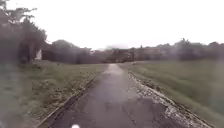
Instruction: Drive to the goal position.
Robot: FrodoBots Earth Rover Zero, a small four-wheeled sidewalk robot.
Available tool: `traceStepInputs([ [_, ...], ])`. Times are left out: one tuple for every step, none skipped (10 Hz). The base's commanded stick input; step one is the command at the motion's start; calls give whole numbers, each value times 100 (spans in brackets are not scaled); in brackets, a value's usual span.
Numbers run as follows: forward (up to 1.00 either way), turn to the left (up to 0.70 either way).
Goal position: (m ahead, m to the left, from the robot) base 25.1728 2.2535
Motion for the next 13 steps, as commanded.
traceStepInputs([
  [70,0],
  [70,0],
  [70,0],
  [70,0],
  [70,0],
  [70,0],
  [70,0],
  [70,0],
  [70,0],
  [70,0],
  [70,0],
  [70,0],
  [70,0],
])
